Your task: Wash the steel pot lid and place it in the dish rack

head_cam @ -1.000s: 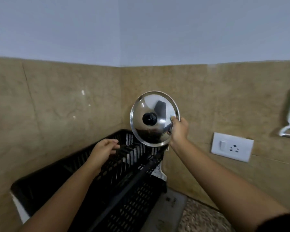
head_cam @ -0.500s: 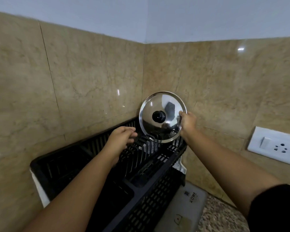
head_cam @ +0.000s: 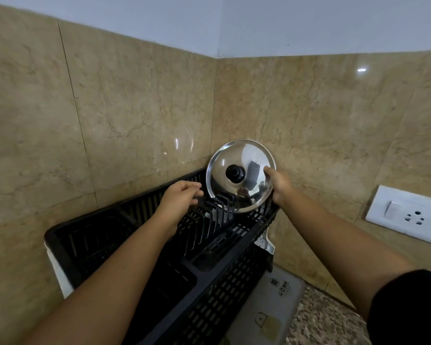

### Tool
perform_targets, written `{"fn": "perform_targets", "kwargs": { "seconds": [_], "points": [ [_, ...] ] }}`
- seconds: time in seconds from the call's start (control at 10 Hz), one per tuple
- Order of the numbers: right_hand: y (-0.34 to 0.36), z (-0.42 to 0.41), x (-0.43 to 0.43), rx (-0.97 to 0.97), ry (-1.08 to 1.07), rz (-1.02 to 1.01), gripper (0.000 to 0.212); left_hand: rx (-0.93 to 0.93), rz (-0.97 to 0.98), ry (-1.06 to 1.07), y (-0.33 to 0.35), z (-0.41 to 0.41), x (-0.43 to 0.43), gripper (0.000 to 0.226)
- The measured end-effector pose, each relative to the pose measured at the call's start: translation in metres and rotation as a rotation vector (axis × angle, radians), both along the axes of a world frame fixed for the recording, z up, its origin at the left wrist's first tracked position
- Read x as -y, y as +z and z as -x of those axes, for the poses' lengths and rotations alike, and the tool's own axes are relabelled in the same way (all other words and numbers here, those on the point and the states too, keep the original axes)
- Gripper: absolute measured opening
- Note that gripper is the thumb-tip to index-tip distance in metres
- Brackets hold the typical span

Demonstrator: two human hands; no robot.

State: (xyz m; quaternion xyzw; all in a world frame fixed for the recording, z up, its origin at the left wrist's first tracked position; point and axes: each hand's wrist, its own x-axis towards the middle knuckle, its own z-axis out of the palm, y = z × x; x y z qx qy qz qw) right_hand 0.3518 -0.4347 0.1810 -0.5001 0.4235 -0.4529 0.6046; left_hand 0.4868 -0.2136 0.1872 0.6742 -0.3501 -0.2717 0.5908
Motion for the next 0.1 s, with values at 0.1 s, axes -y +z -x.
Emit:
{"fn": "perform_targets", "kwargs": {
  "seconds": [0.1],
  "points": [
    [0.0127, 0.0133, -0.0141, -0.055, -0.02, 0.097, 0.013, -0.001, 0.019, 0.03, 0.0147, 0.0029, -0.0035, 0.023]
  ]
}}
